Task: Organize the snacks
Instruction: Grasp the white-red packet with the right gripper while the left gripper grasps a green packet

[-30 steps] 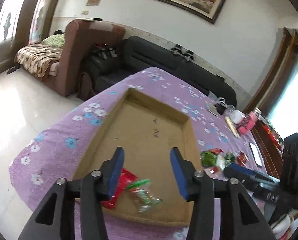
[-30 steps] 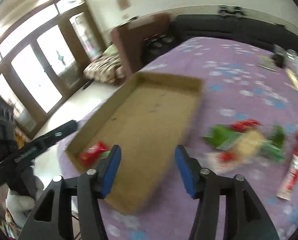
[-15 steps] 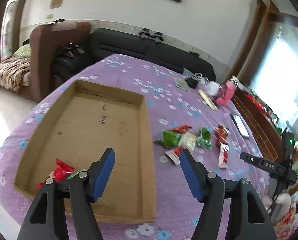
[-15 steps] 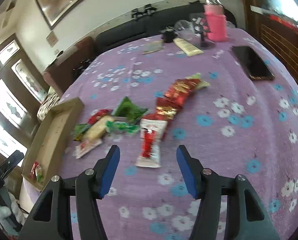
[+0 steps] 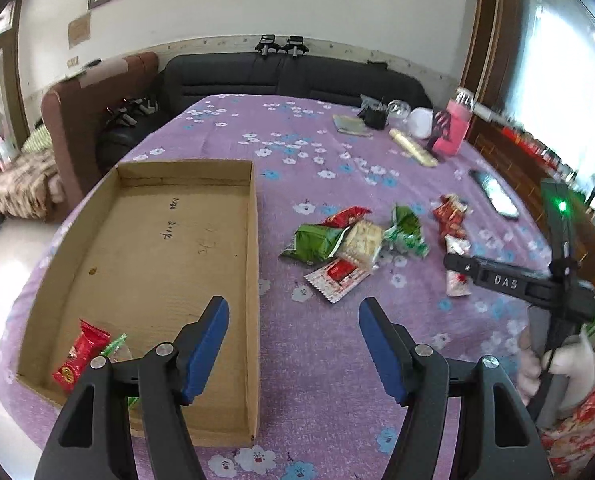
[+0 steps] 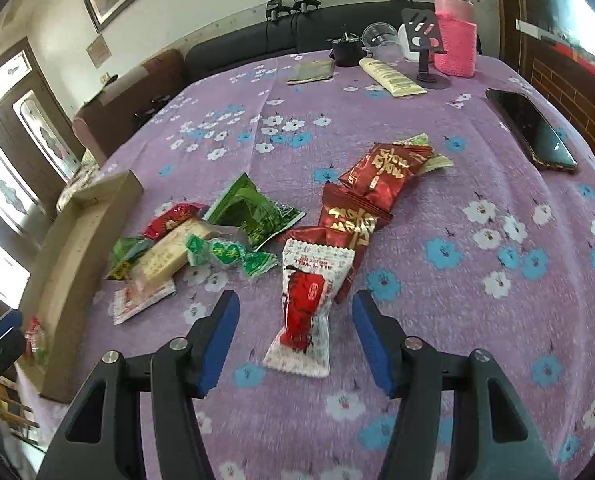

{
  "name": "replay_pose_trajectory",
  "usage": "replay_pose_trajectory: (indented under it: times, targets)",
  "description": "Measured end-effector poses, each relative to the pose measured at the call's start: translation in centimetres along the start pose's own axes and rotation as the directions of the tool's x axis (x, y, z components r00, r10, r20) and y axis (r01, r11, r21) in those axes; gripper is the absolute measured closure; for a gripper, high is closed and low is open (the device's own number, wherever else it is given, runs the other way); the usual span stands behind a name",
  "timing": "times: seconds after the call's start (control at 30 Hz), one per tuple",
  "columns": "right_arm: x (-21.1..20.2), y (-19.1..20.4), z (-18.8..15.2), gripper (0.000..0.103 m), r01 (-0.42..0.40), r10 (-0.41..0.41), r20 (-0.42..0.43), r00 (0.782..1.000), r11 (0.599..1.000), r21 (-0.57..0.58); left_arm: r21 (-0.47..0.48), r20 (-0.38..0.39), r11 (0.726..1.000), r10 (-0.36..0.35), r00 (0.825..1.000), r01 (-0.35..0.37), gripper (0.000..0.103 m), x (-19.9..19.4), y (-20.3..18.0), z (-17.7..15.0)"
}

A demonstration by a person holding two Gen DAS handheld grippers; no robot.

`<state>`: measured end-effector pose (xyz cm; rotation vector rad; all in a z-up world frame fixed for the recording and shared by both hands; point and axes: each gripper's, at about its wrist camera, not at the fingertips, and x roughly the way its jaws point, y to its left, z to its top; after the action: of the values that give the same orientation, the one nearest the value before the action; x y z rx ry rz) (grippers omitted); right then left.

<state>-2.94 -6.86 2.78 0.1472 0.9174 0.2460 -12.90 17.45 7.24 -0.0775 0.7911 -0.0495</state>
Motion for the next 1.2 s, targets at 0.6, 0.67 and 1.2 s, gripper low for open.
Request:
replay_pose_trajectory:
  times: [0.6,0.67,1.2]
  targets:
    - [0.5,-1.1,-0.4,0.077,-0.044,0.043,0.014,0.999,0.999,0.011,0.090,-0.087,0.996,0.014,0.996,-0.006,0.029,3.7,-4.6,0.6]
    - [0.4,-1.4,-0.3,0.077,-0.054,0.054,0.020,0.998,0.998,0.021,0.070,-0.091,0.997,-0.019,0.996,0.025,0.029,3.9,-4.4,1.0]
    - [0.0,-3.2,-0.1,0.077,-0.137,0.135,0.027,0.990,0.983,0.119,0.162,-0.130,0.982,-0.078,0.988,0.099,0.029,9.0,-7.3,6.0]
